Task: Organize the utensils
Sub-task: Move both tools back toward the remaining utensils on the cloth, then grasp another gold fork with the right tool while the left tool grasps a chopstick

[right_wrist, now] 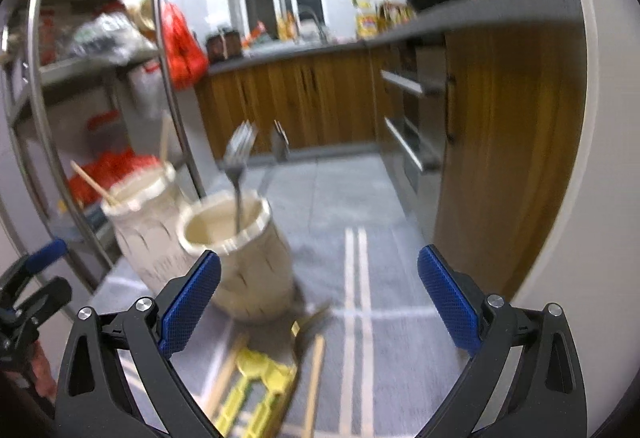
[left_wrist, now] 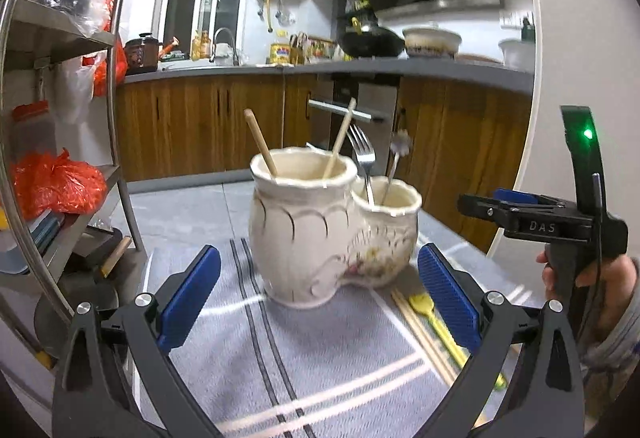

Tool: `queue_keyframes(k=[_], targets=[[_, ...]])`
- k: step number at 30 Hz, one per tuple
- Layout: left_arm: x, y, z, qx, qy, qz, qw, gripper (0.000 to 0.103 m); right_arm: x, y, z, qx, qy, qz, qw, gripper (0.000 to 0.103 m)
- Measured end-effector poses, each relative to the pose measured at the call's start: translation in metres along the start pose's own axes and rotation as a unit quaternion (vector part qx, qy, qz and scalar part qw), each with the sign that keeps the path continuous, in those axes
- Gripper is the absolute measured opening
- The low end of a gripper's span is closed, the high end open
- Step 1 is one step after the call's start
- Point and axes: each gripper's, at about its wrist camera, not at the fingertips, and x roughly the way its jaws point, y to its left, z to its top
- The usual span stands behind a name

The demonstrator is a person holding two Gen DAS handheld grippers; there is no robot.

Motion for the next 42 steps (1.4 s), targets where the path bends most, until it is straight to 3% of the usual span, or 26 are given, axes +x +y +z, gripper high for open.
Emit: queue_keyframes(k=[6, 11, 18, 20, 22, 28, 34, 42], targets=[[0.004, -0.005, -0.009, 0.016, 0.023, -0.005, 0.9996, 0.097, 0.020, 0.006, -0.018, -0.015, 0.068, -0.006, 0.998, 0.098], [0.009, -0.006, -0.014, 0.018, 0.046, -0.014, 0.9987, 0.097, 0.029, 0.011, -0.024, -0.023, 0.094, -0.010, 0.995, 0.098], [0.017, -0.006, -0.019, 0.025, 0.061, 0.001, 0.9978, 0.097, 0.039, 0.020, -0.029, -0.050, 0.118, -0.019, 0.992, 0.094], [0.019, -0.008, -0.020, 0.028, 0.065, 0.000, 0.9975, 0.097, 0.041, 0.024, -0.031, -0.060, 0.124, -0.018, 0.990, 0.083], [0.018, -0.008, -0.020, 0.028, 0.064, -0.002, 0.9975, 0.097, 0.043, 0.026, -0.032, -0.063, 0.129, -0.017, 0.990, 0.064], [0.020, -0.011, -0.021, 0.028, 0.069, -0.003, 0.9972, 0.097, 0.052, 0.037, -0.032, -0.083, 0.137, 0.001, 0.987, 0.031], [0.022, -0.016, -0.021, 0.033, 0.075, 0.001, 0.9966, 0.097, 0.060, 0.034, -0.031, -0.073, 0.146, 0.019, 0.986, 0.011], [0.027, -0.037, -0.023, 0.047, 0.104, 0.000, 0.9935, 0.097, 0.042, 0.016, -0.023, -0.040, 0.125, 0.039, 0.991, 0.010]])
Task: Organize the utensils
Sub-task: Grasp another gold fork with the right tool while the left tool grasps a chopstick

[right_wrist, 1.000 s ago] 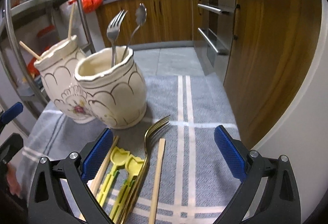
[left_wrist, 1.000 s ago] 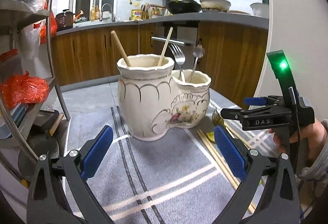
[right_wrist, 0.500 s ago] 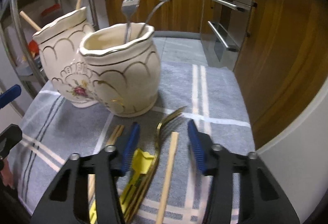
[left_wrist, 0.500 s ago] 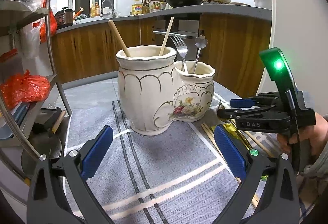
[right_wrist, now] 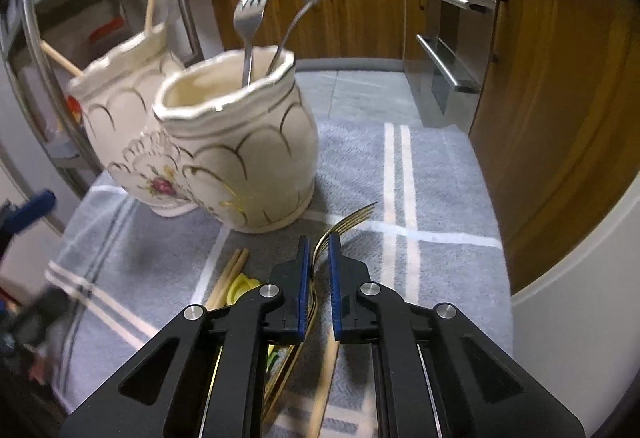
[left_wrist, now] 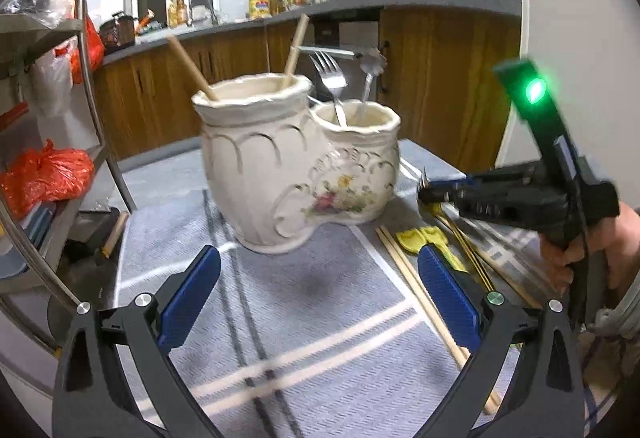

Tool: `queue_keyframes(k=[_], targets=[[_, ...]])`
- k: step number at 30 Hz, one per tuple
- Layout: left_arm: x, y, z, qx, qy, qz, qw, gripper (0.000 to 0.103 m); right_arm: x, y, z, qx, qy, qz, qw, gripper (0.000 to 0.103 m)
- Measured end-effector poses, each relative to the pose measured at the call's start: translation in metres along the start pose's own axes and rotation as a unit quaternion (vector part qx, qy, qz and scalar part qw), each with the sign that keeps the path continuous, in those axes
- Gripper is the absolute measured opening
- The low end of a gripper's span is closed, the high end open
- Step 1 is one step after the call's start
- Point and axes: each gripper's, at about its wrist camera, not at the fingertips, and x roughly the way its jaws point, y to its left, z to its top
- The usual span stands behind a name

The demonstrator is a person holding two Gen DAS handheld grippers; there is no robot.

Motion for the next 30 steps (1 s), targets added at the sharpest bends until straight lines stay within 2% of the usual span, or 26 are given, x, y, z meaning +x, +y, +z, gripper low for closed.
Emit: queue_keyframes(k=[8, 12, 17, 26, 27, 29, 30], targets=[[0.017, -0.029, -0.010, 0.017, 0.076, -0.011, 0.9969, 0.097, -0.034, -0.006, 0.003, 0.006, -0.043, 0.020, 0.999, 0.010], [0.025, -0.038, -0.017, 0.020, 0.105, -0.004, 0.9943, 0.092, -0.046, -0.009, 0.003, 0.006, -0.056, 0.028, 0.998, 0.010], [0.031, -0.046, -0.025, 0.035, 0.125, 0.016, 0.9914, 0.090, -0.054, -0.012, 0.005, 0.008, -0.067, 0.032, 0.997, 0.010], [0.036, -0.055, -0.022, 0.036, 0.144, 0.020, 0.9887, 0.090, -0.073, -0.016, 0.002, 0.013, -0.094, 0.054, 0.994, 0.009], [0.038, -0.054, -0.020, 0.032, 0.143, 0.017, 0.9890, 0.088, -0.075, -0.017, 0.003, 0.014, -0.098, 0.058, 0.993, 0.008], [0.039, -0.055, -0.019, 0.027, 0.146, 0.007, 0.9889, 0.079, -0.083, -0.018, 0.004, 0.012, -0.113, 0.076, 0.991, 0.007], [0.039, -0.056, -0.019, 0.025, 0.147, 0.001, 0.9889, 0.068, -0.087, -0.017, 0.004, 0.011, -0.119, 0.080, 0.990, 0.007]])
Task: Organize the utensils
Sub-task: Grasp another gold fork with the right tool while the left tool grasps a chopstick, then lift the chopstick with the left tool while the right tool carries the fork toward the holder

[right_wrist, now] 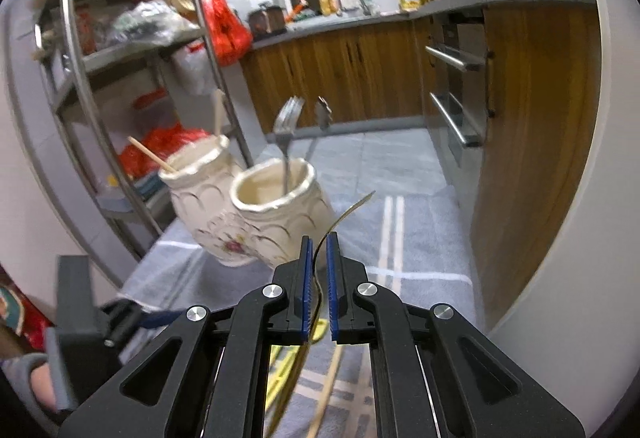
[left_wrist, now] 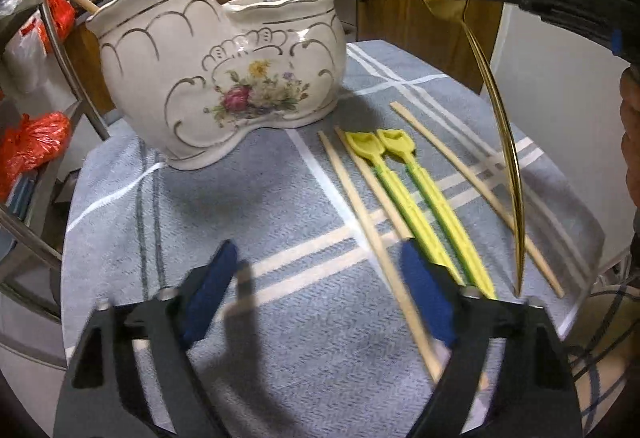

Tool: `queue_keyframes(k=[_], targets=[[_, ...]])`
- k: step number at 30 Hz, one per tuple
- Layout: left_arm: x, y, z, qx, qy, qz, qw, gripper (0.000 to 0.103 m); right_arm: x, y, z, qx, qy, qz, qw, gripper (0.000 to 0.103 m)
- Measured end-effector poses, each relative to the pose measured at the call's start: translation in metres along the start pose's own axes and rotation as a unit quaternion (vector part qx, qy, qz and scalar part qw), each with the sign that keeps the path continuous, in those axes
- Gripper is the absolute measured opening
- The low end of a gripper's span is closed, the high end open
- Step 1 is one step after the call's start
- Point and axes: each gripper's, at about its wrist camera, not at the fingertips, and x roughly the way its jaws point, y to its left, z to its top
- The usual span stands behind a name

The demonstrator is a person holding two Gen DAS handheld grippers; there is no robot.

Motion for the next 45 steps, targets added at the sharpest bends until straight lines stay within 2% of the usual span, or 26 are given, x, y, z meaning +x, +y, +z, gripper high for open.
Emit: queue_keyframes(k=[1, 2, 4, 11, 15, 19, 22, 28, 29, 34, 40, 45], targets=[[-0.001, -0.001, 0.001, 0.000, 0.001, -0.005, 1.0000, 0.052, -0.004, 0.001, 0.002, -0.003, -0.008, 0.005, 1.000, 0.006], [-0.001, -0.001, 0.002, 0.001, 0.002, -0.009, 1.0000, 0.047, -0.010, 0.003, 0.004, -0.007, -0.020, 0.013, 1.000, 0.006], [-0.002, -0.003, 0.003, 0.008, 0.006, -0.014, 0.9999, 0.029, -0.019, 0.006, 0.006, -0.011, -0.036, 0.021, 0.999, 0.004], [-0.001, -0.003, 0.005, 0.028, 0.013, -0.032, 0.9990, 0.009, -0.041, 0.015, 0.013, -0.019, -0.089, 0.042, 0.995, 0.003], [-0.003, 0.006, 0.003, 0.035, 0.010, -0.026, 0.9990, 0.006, -0.048, 0.014, 0.014, -0.012, -0.105, 0.055, 0.993, 0.003], [-0.009, 0.015, -0.006, 0.037, -0.012, -0.032, 0.9987, 0.006, -0.054, 0.014, 0.014, -0.005, -0.117, 0.054, 0.992, 0.003], [-0.020, 0.021, -0.012, 0.037, -0.043, -0.050, 0.9971, 0.006, -0.054, 0.012, 0.015, 0.001, -0.120, 0.055, 0.991, 0.003], [-0.047, 0.035, -0.019, 0.033, -0.111, -0.052, 0.9919, 0.006, -0.052, 0.013, 0.015, 0.006, -0.121, 0.055, 0.991, 0.003], [-0.053, 0.040, -0.019, 0.025, -0.126, -0.062, 0.9898, 0.006, -0.052, 0.014, 0.015, 0.007, -0.122, 0.055, 0.991, 0.003], [-0.081, 0.053, -0.020, 0.016, -0.199, -0.064, 0.9778, 0.006, -0.049, 0.020, 0.016, 0.008, -0.128, 0.054, 0.990, 0.003], [-0.110, 0.074, -0.015, 0.000, -0.300, -0.071, 0.9513, 0.006, -0.046, 0.033, 0.019, 0.003, -0.135, 0.055, 0.989, 0.003], [-0.123, 0.096, -0.006, -0.019, -0.337, -0.070, 0.9388, 0.006, -0.042, 0.042, 0.030, 0.006, -0.141, 0.060, 0.988, 0.003]])
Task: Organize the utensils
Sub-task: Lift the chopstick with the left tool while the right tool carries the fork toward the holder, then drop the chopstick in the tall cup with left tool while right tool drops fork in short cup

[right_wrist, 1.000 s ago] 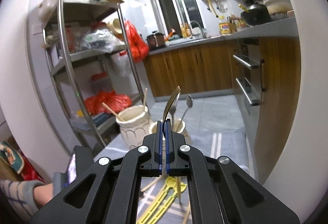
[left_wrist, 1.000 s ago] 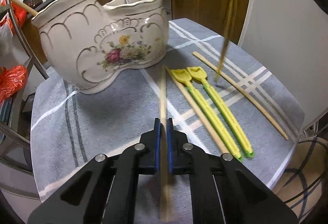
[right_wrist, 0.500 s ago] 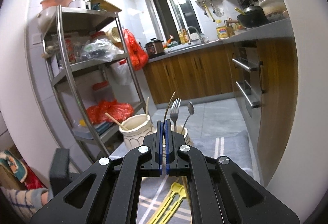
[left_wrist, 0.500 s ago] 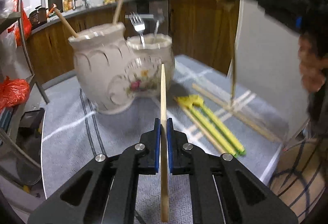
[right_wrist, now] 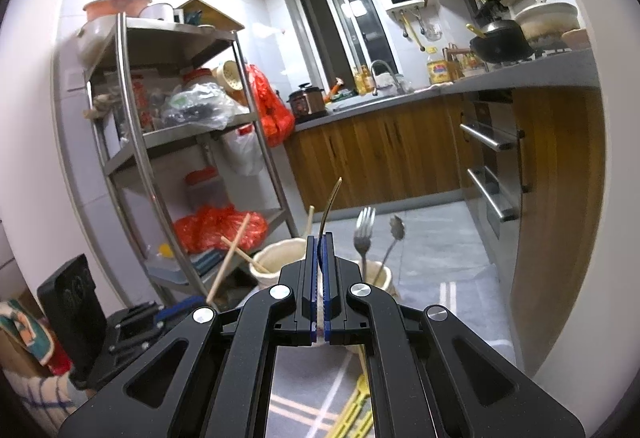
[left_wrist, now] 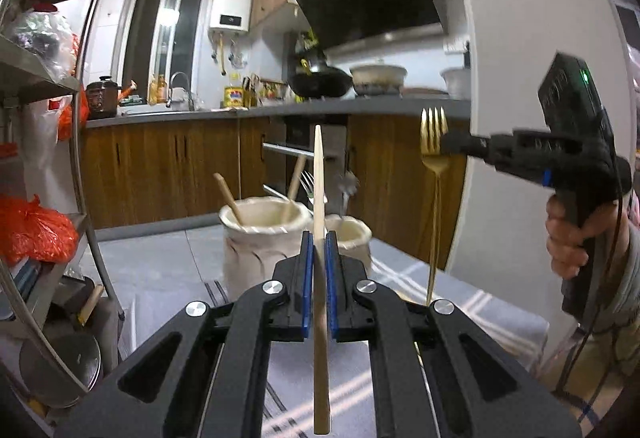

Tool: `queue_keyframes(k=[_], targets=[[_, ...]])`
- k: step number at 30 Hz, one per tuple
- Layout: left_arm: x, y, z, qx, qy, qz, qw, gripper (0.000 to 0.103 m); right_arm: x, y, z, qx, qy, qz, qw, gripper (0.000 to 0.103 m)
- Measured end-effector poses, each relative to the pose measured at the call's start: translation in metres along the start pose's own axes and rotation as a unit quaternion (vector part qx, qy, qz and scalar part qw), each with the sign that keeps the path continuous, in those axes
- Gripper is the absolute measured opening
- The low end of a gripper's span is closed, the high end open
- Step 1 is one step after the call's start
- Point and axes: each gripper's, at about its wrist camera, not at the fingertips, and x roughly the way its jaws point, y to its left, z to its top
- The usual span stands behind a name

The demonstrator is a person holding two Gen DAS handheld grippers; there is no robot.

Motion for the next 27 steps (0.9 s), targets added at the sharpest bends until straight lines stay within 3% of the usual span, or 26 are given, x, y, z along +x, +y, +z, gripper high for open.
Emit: queue_keyframes(k=[10, 17, 27], targets=[[0.003, 0.049, 0.045, -0.031, -0.073, 0.028, 0.9965, 0.006, 0.022, 0.004, 0.029, 0.019, -0.027, 0.020, 0.999, 0.003], [0.039, 0.096, 0.061, -0.064, -0.079, 0.052, 0.9935, 0.006, 0.036, 0.002, 0.049, 0.042, -0.043, 0.051, 0.997, 0.003], [0.122, 0.110, 0.071, -0.095, -0.066, 0.016, 0.9932, 0.006, 0.044, -0.001, 0.060, 0.025, -0.079, 0.029, 0.996, 0.003]])
